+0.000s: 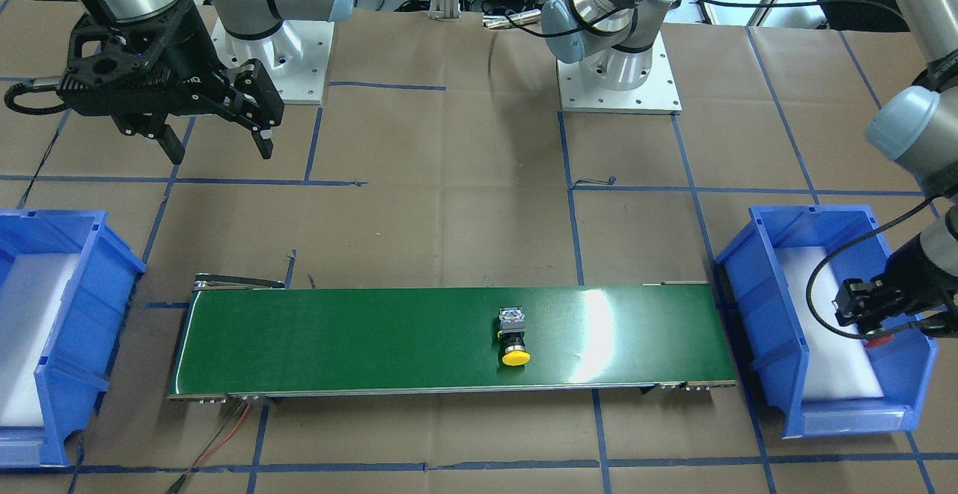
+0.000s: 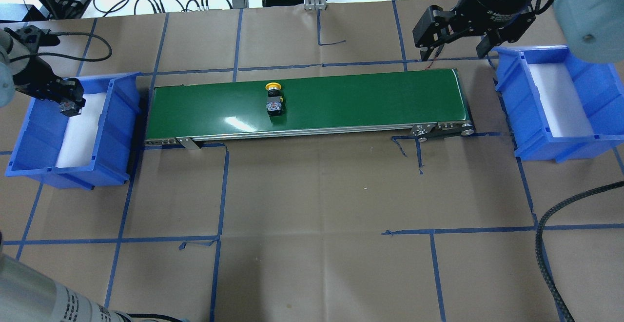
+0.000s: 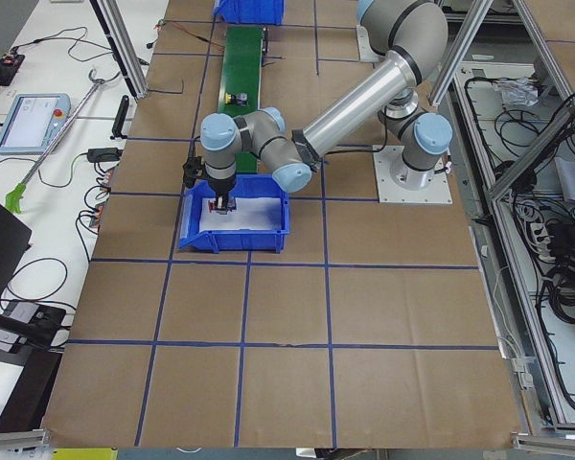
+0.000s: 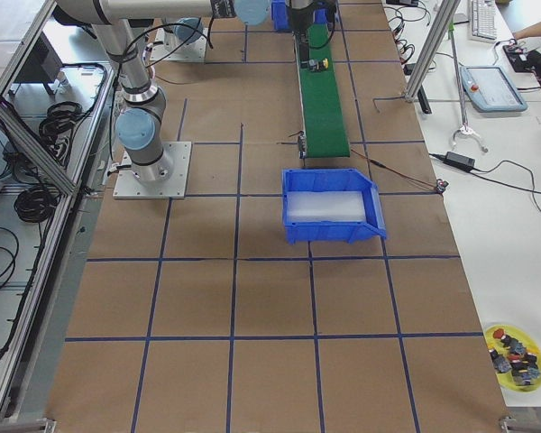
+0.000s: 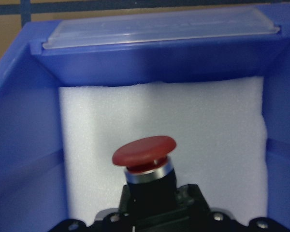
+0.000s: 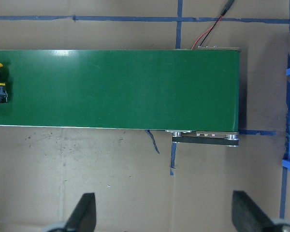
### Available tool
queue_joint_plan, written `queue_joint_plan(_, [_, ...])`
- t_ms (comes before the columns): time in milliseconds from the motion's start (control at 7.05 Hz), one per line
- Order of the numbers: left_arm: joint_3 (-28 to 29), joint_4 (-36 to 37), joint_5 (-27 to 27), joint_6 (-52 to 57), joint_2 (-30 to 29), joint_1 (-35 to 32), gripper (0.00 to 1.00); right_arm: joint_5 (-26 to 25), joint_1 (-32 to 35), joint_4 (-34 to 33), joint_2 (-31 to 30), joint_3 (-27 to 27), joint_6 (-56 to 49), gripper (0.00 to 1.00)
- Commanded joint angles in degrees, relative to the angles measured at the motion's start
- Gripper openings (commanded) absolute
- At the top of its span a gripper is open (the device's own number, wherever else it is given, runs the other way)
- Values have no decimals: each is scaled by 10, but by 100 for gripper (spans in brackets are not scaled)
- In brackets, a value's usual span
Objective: Transport two buttons from left to right
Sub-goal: 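Lower the left gripper into the bin and grasp the red button, then carry the red button onto the conveyor near its start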
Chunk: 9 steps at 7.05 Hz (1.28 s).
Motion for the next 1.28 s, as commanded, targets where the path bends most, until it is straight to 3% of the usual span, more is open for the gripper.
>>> queue_joint_plan(0, [63, -131, 3, 0, 41, 0, 8, 0, 0, 0, 0, 0, 0, 100])
queue_joint_plan(284, [84, -168, 0, -3, 48, -32, 8, 0, 0, 0, -1, 0, 0, 100])
queue_joint_plan(851, [66, -179, -1, -107, 73, -176, 8, 0, 0, 0, -2, 0, -1, 100])
queue_joint_plan(1135, [52, -170, 3, -128, 71, -195, 8, 0, -1, 0, -1, -1, -1, 100])
